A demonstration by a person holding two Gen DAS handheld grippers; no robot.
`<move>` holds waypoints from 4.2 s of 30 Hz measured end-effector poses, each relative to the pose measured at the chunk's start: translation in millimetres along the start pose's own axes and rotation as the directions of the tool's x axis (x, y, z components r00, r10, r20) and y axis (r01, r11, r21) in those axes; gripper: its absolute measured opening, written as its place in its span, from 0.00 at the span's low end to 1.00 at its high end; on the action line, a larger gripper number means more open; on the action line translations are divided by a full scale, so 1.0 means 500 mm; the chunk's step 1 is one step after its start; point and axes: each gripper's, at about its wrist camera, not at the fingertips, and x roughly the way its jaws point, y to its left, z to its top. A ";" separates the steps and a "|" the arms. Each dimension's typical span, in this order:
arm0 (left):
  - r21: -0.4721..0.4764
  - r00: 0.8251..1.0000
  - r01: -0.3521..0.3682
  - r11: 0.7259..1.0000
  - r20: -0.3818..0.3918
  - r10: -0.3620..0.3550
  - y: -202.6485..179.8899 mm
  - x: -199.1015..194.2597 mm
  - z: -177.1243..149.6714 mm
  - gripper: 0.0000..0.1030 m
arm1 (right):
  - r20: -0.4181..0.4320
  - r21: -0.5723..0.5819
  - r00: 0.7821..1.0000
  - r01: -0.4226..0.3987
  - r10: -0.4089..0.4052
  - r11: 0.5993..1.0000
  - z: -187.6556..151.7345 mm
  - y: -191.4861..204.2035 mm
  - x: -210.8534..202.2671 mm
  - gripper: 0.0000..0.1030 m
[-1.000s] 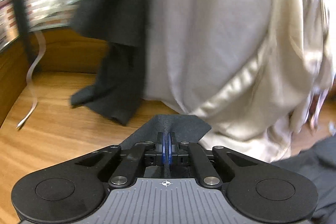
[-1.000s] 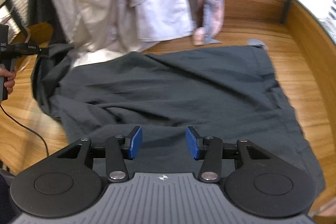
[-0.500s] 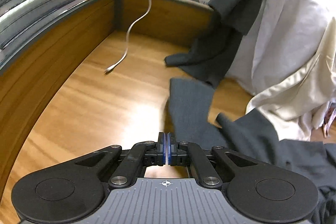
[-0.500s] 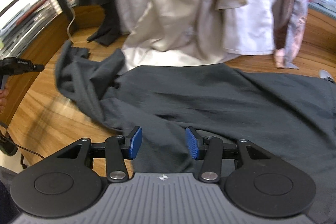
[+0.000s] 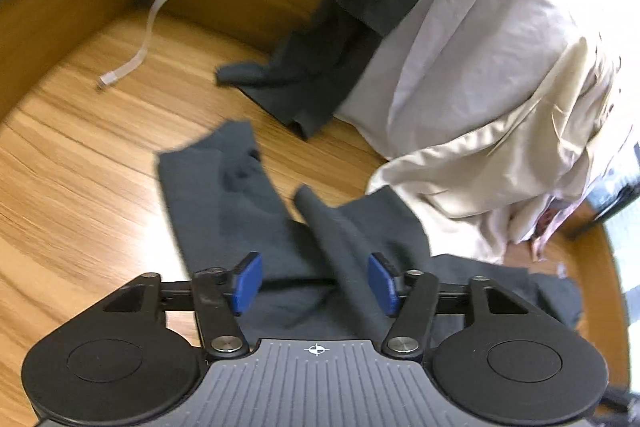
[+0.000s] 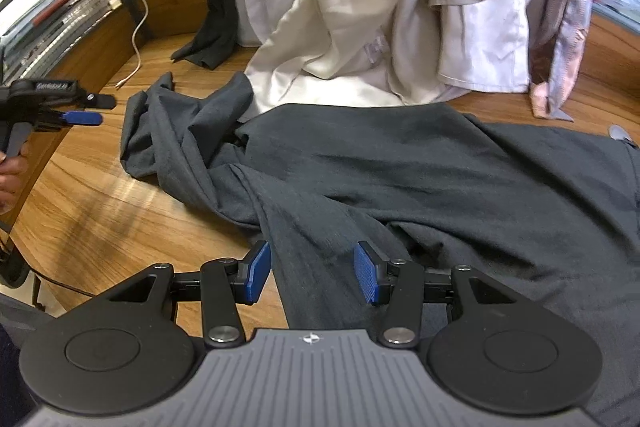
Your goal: Fold clothes
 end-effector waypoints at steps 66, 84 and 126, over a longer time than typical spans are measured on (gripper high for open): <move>-0.308 0.889 -0.389 0.868 0.120 0.441 0.202 -0.381 -0.267 0.66 | -0.310 -0.692 0.939 -0.329 0.148 0.643 0.072 0.200 0.234 0.53; -0.326 0.907 -0.346 0.880 0.123 0.402 0.258 -0.287 -0.170 0.80 | -0.076 -0.628 0.996 -0.089 0.053 0.773 0.146 0.128 0.135 0.02; -0.204 0.889 -0.390 0.898 -0.337 0.310 0.051 0.038 -0.063 0.81 | -0.295 -0.237 0.945 -0.212 0.137 0.948 -0.180 -0.001 0.016 0.02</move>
